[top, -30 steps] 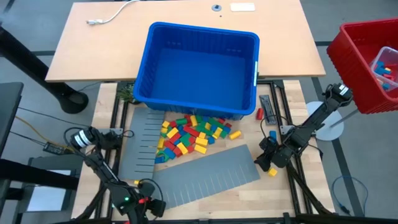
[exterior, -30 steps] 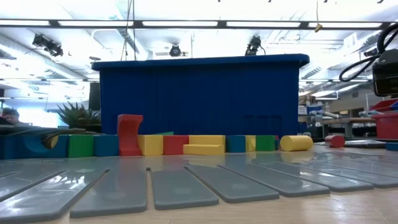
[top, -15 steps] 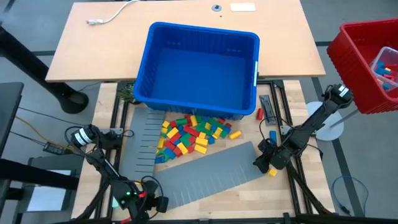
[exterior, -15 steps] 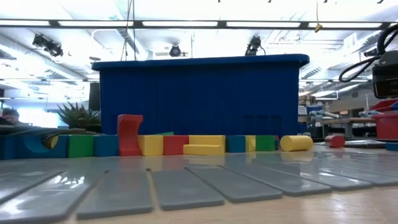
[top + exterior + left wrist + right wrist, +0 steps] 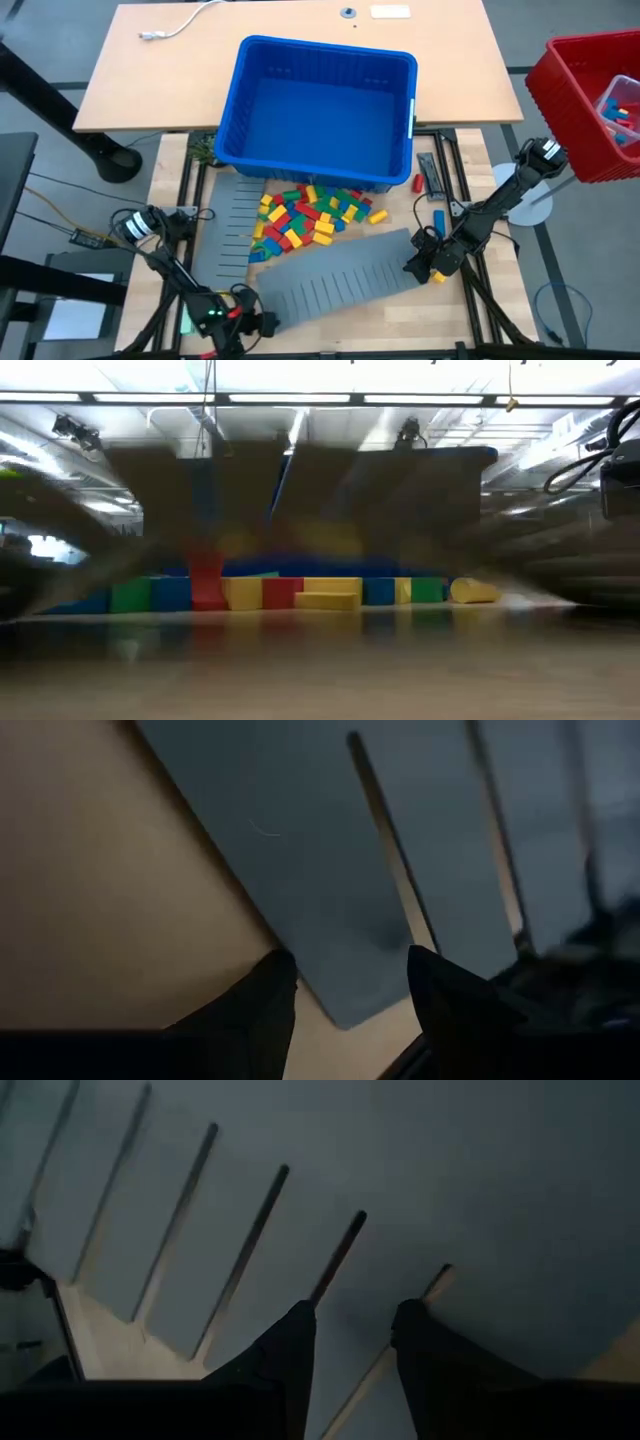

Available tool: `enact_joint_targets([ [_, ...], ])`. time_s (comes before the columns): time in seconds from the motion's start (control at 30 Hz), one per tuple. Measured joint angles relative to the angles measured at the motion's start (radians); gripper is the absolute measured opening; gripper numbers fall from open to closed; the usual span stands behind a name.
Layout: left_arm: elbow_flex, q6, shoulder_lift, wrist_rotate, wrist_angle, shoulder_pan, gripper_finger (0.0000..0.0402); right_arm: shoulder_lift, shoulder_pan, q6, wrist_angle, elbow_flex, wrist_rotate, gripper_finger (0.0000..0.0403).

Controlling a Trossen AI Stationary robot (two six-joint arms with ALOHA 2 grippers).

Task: Sort blocks
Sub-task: Assemble the blue bin using gray bin divider

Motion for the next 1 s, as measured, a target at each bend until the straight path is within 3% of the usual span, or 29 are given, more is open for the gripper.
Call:
enact_joint_targets([
  [0.33, 0.025, 0.041, 0.014, -0.094, 0.007, -0.007, 0.0202, 0.000, 0.000, -0.010, 0.001, -0.002, -0.002, 0.0127],
  [0.7, 0.046, 0.124, 0.023, -0.603, 0.056, -0.070, 0.0201, 0.000, 0.000, -0.022, 0.003, -0.003, 0.004, 0.0127],
  [1.0, 0.050, 0.179, 0.021, -0.659, 0.091, -0.074, 0.0201, 0.001, 0.000, -0.026, 0.008, -0.003, 0.004, 0.0125],
])
